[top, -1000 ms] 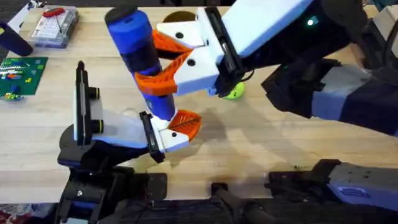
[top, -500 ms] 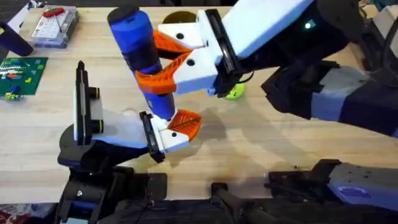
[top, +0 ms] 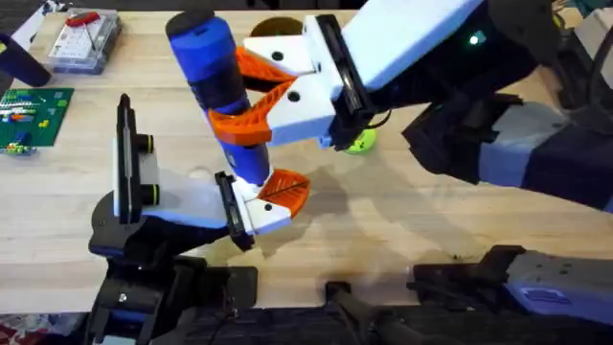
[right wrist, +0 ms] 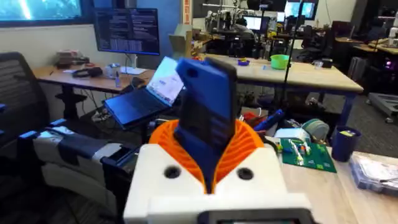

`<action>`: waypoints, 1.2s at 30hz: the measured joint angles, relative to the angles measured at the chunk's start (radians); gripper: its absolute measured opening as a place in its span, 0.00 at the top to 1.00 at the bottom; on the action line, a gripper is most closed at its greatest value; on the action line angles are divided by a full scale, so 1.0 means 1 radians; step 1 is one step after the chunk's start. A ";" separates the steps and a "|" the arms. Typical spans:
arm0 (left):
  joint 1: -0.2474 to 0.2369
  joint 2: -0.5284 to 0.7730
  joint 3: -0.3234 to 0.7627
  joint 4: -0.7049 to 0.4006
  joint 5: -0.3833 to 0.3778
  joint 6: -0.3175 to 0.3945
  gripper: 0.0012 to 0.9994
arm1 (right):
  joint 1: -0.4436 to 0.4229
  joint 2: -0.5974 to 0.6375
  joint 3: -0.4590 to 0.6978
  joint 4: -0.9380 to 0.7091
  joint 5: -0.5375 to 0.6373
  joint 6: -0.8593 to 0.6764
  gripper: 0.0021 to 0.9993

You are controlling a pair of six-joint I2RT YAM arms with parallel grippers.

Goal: Pick up the gripper from the table and insert it into the empty holder that is missing its gripper. Then pick up a screw, insert it into the mounting hole, and use the screwdriver to tighten it. Finally, clean up the table by picking up the vegetable and placing it into the bucket.

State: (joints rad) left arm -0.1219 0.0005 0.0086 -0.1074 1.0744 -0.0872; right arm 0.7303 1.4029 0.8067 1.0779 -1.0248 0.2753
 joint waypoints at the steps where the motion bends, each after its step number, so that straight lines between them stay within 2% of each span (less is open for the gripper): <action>1: 0.000 0.000 0.000 0.000 0.000 0.000 0.99 | 0.000 0.000 0.000 0.000 0.000 0.000 0.98; 36: 0.000 0.000 0.000 0.000 0.000 0.000 0.99 | 0.005 0.000 -0.002 -0.023 0.007 -0.006 0.98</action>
State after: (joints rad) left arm -0.1219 0.0003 0.0086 -0.1074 1.0747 -0.0872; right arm 0.7349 1.4029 0.8047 1.0552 -1.0180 0.2695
